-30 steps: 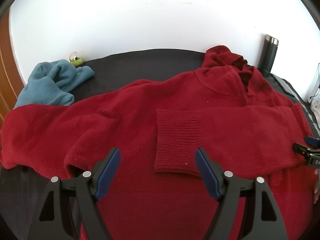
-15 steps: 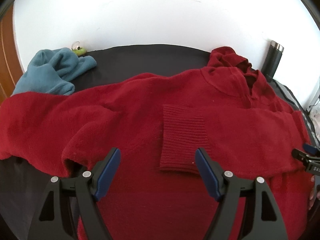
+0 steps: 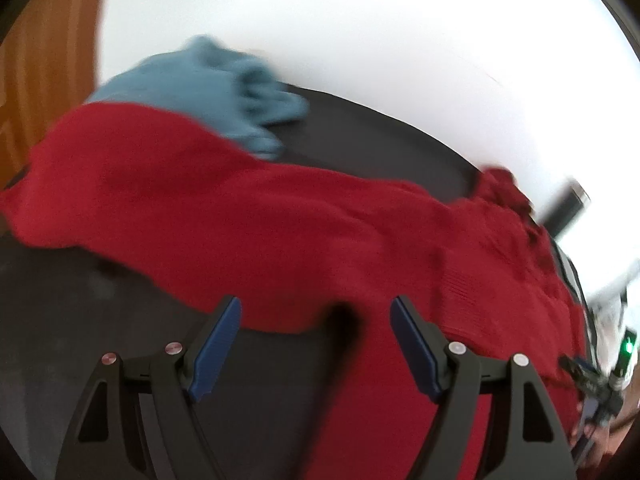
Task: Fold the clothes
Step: 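Move the left tool to the other sleeve cuff and grasp it, then fold the held sleeve across the sweater front and open the left tool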
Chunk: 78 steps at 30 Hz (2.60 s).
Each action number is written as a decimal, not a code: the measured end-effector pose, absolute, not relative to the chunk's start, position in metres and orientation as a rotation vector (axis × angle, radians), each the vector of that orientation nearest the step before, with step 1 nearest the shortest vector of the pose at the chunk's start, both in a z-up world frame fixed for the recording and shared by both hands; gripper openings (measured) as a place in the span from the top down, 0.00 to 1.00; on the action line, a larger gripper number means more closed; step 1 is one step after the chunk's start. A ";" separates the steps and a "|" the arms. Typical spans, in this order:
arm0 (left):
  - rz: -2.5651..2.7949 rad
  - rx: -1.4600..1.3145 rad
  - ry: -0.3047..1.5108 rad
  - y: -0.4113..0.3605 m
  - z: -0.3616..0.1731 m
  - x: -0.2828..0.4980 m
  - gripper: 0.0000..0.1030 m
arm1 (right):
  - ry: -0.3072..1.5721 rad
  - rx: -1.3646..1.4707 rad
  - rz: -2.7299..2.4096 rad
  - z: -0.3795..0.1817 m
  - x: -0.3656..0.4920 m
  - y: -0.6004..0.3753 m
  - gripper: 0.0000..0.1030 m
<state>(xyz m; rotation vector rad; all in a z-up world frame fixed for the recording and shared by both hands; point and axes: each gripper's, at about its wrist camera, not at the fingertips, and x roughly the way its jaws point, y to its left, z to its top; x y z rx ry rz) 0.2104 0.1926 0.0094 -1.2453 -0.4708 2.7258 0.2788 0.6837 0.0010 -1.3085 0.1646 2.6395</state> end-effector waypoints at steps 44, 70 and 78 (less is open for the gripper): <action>2.790 -1.175 -1.400 -0.102 -0.024 0.181 0.22 | 0.158 -1.308 2.632 -0.001 0.277 0.683 0.01; 2.928 -1.268 -1.290 -0.102 -0.029 0.165 0.93 | 0.157 -1.309 2.631 0.000 0.277 0.683 0.01; 2.997 -1.078 -1.192 -0.083 0.026 0.183 0.93 | 0.156 -1.309 2.630 0.000 0.277 0.683 0.01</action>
